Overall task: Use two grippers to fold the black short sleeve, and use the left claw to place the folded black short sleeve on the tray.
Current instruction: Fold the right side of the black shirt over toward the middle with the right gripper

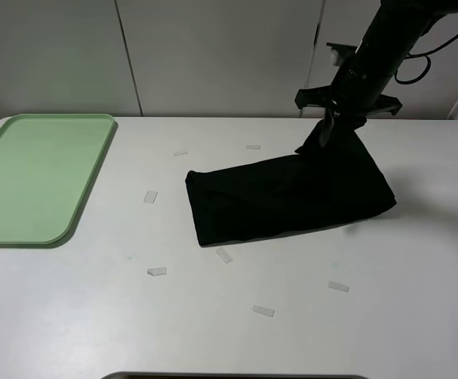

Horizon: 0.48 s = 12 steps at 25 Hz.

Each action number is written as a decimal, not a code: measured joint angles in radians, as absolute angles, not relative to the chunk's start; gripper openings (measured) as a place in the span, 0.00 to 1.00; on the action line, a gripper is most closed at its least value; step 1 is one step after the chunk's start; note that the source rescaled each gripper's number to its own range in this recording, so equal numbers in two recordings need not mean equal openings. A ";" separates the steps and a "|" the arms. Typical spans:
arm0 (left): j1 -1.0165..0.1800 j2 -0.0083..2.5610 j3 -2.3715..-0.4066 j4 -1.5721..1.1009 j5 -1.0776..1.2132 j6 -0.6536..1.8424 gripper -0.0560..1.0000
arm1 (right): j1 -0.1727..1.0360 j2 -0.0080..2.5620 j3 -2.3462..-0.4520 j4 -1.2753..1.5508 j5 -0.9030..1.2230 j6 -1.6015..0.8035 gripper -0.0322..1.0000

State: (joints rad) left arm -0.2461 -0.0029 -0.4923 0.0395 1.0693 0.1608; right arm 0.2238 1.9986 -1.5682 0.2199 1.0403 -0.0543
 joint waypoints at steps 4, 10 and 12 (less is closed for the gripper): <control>-0.246 -0.003 -0.492 0.039 1.069 0.161 1.00 | 0.224 2.043 -1.568 0.237 1.031 -0.054 0.03; -0.246 -0.003 -0.492 0.039 1.069 0.161 1.00 | 0.227 2.114 -1.567 0.278 1.009 -0.079 0.43; -0.246 -0.003 -0.492 0.039 1.069 0.161 1.00 | 0.235 2.114 -1.567 0.282 0.973 -0.102 0.73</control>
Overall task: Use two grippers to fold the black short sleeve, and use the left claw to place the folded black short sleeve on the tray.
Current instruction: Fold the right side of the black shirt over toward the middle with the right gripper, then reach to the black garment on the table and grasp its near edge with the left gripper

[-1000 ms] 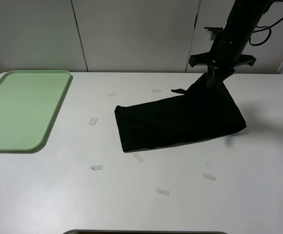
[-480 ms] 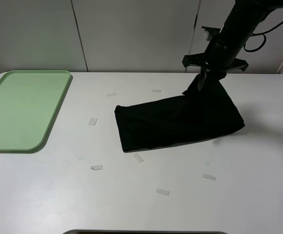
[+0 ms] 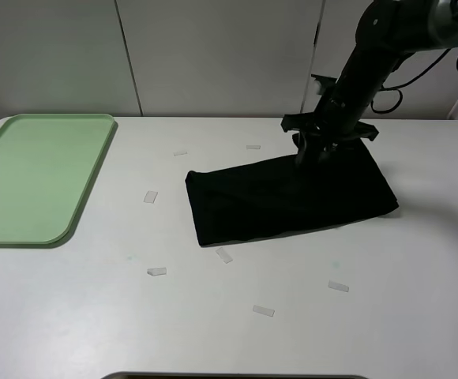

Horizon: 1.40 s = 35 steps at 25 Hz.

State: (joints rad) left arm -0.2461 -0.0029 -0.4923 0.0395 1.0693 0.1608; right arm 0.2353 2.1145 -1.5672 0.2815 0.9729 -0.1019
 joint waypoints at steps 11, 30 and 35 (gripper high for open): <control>-0.246 -0.003 -0.492 0.039 1.069 0.161 1.00 | 0.247 2.037 -1.567 0.247 0.924 -0.138 1.00; -0.246 -0.003 -0.492 0.039 1.069 0.161 1.00 | 0.139 2.146 -1.567 0.084 0.746 -0.130 1.00; -0.246 -0.003 -0.492 0.039 1.069 0.161 1.00 | 0.182 2.162 -1.546 0.122 0.750 -0.129 1.00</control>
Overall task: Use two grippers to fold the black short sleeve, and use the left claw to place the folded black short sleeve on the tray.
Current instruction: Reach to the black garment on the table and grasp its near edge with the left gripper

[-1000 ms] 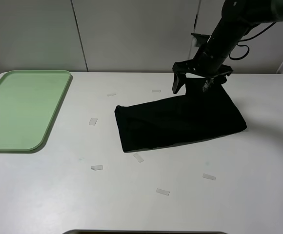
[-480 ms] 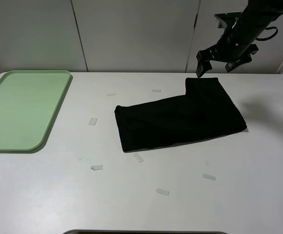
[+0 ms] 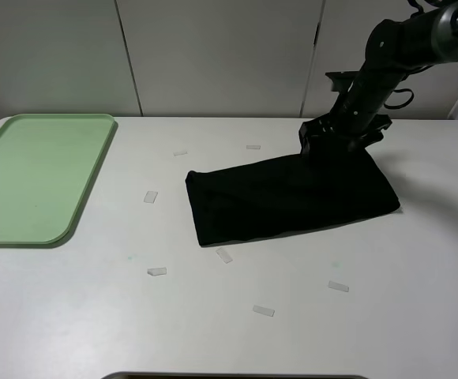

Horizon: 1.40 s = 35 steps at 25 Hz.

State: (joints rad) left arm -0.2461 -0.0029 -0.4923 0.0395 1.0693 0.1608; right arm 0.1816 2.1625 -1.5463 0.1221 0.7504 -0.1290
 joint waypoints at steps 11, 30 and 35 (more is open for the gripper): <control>-0.246 -0.003 -0.492 0.039 1.069 0.161 1.00 | 0.194 2.136 -1.541 0.104 0.806 -0.129 1.00; -0.246 -0.003 -0.492 0.039 1.070 0.161 1.00 | 0.235 1.247 -1.190 -0.006 0.905 -0.128 1.00; -0.246 -0.003 -0.492 0.039 1.070 0.161 1.00 | 0.235 0.945 -1.057 -0.010 0.940 -0.157 1.00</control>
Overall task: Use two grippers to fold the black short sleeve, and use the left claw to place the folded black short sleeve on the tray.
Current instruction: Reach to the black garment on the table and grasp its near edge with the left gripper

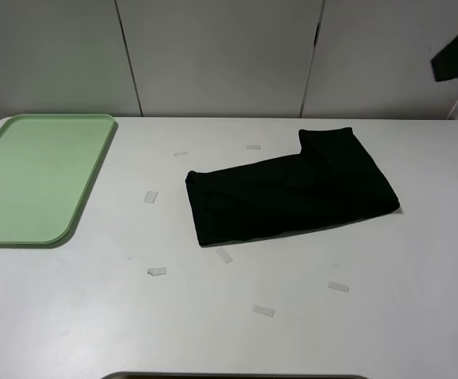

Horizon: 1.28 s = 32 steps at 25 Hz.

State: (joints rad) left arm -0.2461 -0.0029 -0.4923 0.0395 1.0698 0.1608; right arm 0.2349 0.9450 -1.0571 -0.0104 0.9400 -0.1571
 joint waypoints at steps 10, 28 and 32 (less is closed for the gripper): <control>-0.246 -0.003 -0.492 0.039 1.070 0.161 1.00 | 0.235 0.513 -1.020 0.000 1.090 -0.176 1.00; -0.246 -0.003 -0.492 0.039 1.070 0.161 1.00 | 0.235 0.045 -0.635 0.097 1.056 -0.154 1.00; -0.246 -0.003 -0.492 0.039 1.070 0.161 1.00 | 0.235 -0.002 -0.562 0.115 1.056 -0.154 1.00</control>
State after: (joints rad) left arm -0.2461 -0.0029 -0.4923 0.0395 1.0698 0.1608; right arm 0.2349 -0.0025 -0.5623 0.1150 1.0558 -0.1543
